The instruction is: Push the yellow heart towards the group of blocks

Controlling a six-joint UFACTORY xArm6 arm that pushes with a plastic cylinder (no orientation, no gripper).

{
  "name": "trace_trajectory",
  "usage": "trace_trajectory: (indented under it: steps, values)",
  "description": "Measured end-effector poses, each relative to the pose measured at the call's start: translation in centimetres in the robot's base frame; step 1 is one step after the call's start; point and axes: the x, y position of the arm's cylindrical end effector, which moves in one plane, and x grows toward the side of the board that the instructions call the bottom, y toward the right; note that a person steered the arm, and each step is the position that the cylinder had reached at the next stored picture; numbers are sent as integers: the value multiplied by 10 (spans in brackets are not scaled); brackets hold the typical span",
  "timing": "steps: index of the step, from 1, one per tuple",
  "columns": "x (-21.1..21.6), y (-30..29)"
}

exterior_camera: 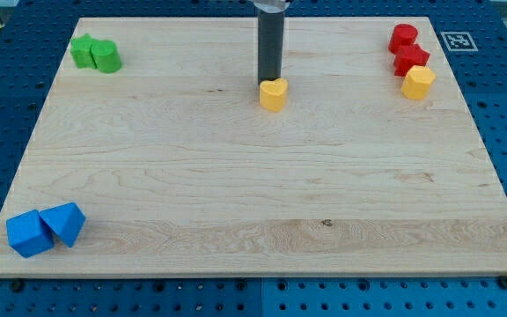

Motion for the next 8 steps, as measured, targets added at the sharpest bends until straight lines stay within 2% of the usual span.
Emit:
trace_trajectory:
  steps: [2,4,8]
  values:
    - [4,-41]
    - [38,-55]
    - [38,66]
